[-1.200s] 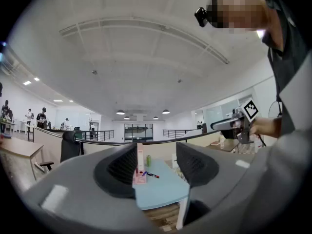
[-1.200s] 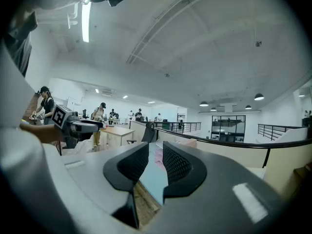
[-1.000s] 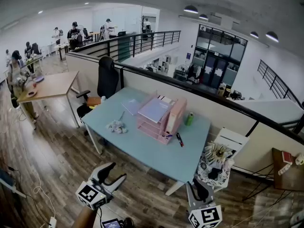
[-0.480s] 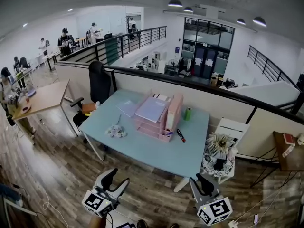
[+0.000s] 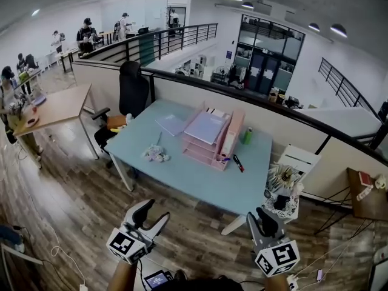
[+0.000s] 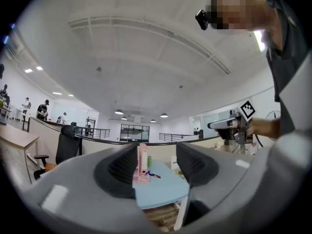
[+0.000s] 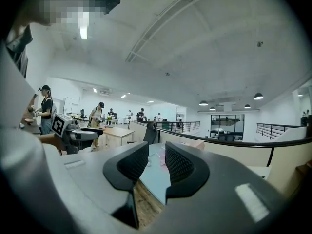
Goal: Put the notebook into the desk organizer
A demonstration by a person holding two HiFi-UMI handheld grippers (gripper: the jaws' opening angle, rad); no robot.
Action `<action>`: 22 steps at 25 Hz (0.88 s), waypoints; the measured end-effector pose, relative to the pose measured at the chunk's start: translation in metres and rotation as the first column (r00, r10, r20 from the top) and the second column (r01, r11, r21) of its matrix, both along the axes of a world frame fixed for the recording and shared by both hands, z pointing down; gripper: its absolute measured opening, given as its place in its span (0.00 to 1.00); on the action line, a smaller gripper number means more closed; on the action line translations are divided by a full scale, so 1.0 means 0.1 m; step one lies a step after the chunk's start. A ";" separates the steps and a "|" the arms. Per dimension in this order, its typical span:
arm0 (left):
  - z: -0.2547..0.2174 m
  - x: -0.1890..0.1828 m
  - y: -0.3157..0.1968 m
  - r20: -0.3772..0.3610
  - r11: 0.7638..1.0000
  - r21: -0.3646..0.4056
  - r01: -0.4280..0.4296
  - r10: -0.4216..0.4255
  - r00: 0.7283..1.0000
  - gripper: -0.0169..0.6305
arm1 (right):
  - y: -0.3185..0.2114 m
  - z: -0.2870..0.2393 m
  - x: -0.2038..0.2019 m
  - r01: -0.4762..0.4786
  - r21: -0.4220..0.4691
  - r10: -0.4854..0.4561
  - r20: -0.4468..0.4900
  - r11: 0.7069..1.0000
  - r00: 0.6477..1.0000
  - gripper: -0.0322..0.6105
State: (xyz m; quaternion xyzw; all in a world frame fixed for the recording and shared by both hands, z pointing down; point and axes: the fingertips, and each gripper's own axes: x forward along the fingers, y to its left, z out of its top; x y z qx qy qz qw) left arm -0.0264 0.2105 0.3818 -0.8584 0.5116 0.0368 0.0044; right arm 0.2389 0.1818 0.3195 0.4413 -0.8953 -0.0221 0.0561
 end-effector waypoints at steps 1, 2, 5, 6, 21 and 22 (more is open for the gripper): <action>0.01 -0.06 0.00 0.001 1.000 0.009 0.004 -0.004 1.000 0.44 | -0.02 0.00 -0.07 0.006 0.003 -0.006 -0.004 1.000 1.000 0.19; 0.00 -0.11 0.01 0.003 1.000 0.011 0.004 -0.004 1.000 0.44 | -0.02 -0.01 -0.16 0.015 0.005 -0.015 -0.006 1.000 1.000 0.19; 0.00 -0.20 0.09 0.004 1.000 -0.014 -0.018 0.018 1.000 0.44 | 0.05 -0.02 -0.35 0.027 0.003 -0.027 -0.015 1.000 1.000 0.19; 0.02 -0.23 0.10 0.004 1.000 -0.015 -0.023 0.023 1.000 0.44 | 0.06 -0.02 -0.38 0.025 0.004 -0.025 -0.018 1.000 1.000 0.19; 0.10 -0.33 -0.44 -0.005 0.994 -0.088 0.062 -0.062 0.998 0.44 | -0.89 0.09 -0.58 0.112 -0.018 -0.112 0.032 0.994 0.993 0.19; 0.09 -0.32 -0.50 0.005 0.994 -0.084 0.067 -0.067 0.998 0.44 | -0.98 0.10 -0.57 0.120 -0.019 -0.119 0.043 0.993 0.992 0.19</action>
